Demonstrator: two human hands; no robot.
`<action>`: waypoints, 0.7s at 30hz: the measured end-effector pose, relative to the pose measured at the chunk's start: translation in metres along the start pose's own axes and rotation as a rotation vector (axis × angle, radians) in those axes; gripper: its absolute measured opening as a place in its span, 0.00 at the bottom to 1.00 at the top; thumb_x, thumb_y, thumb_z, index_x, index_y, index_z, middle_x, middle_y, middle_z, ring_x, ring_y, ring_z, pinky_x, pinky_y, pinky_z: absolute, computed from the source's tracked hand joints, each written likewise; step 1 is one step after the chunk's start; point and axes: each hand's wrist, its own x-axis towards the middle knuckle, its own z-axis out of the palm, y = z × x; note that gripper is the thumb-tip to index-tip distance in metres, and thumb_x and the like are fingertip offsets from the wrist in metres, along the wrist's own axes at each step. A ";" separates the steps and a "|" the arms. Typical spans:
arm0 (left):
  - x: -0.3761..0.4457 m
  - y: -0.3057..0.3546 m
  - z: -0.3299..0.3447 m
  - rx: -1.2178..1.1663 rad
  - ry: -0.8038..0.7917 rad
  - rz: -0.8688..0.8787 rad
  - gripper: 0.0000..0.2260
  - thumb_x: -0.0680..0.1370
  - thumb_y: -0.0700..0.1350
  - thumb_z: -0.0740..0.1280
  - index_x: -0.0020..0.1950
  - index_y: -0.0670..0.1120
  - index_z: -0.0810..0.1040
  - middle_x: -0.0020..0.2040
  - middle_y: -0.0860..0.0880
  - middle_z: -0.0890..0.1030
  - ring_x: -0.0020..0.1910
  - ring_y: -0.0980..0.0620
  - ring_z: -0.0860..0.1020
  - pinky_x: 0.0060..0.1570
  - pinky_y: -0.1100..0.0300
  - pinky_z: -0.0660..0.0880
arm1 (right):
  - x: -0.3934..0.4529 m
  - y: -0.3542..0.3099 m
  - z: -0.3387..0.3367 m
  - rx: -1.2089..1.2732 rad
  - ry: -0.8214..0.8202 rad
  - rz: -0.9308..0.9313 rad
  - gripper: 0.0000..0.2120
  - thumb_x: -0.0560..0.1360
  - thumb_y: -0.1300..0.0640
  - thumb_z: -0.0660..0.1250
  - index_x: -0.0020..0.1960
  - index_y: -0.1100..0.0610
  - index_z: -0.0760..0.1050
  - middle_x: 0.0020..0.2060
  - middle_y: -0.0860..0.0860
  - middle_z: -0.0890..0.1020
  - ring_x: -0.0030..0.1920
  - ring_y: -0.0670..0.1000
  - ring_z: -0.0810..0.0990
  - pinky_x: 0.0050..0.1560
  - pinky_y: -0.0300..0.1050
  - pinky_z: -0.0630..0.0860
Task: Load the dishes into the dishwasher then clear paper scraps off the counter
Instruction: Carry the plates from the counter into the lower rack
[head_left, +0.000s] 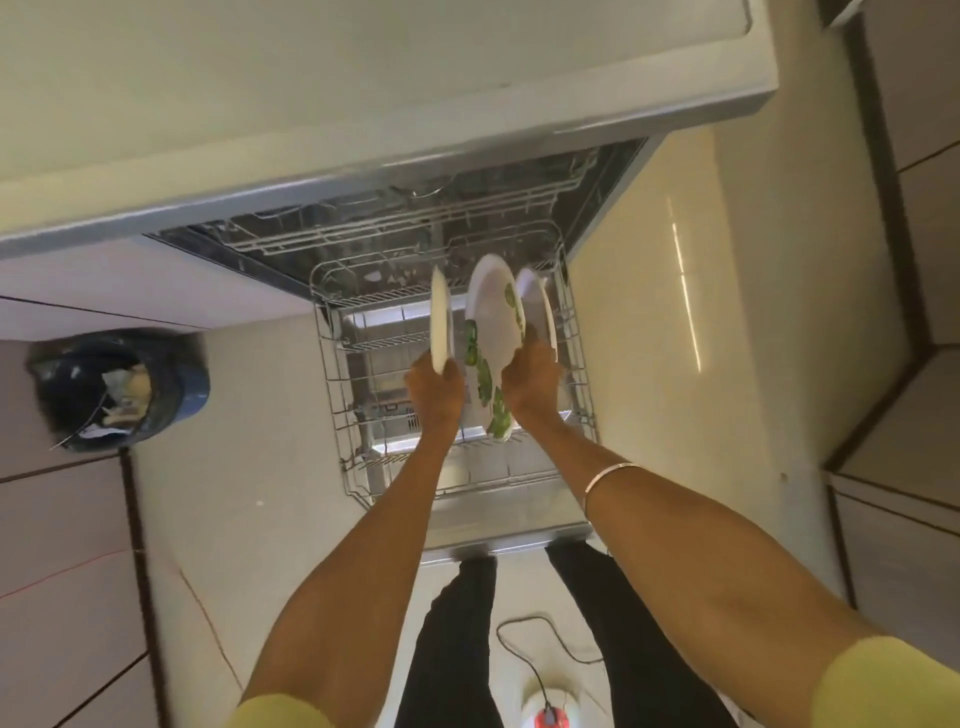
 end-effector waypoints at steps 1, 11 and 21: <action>0.003 -0.006 0.007 -0.003 0.003 0.010 0.10 0.80 0.38 0.66 0.59 0.35 0.78 0.45 0.48 0.75 0.42 0.53 0.75 0.42 0.67 0.77 | 0.003 0.001 0.009 -0.029 0.027 -0.027 0.23 0.78 0.62 0.66 0.72 0.59 0.66 0.59 0.59 0.79 0.54 0.57 0.82 0.51 0.48 0.82; 0.025 -0.047 0.043 0.096 -0.044 0.071 0.09 0.80 0.41 0.66 0.53 0.36 0.81 0.48 0.40 0.84 0.44 0.44 0.82 0.48 0.51 0.81 | 0.005 -0.001 0.042 -0.237 0.126 -0.088 0.23 0.75 0.62 0.68 0.70 0.55 0.70 0.61 0.58 0.77 0.60 0.59 0.78 0.55 0.54 0.81; 0.033 -0.044 0.047 0.015 0.030 0.161 0.06 0.80 0.37 0.65 0.50 0.36 0.81 0.38 0.46 0.82 0.32 0.52 0.75 0.32 0.71 0.74 | 0.024 -0.011 0.053 -0.261 0.014 -0.153 0.33 0.77 0.60 0.69 0.76 0.59 0.55 0.58 0.59 0.81 0.48 0.59 0.84 0.46 0.55 0.83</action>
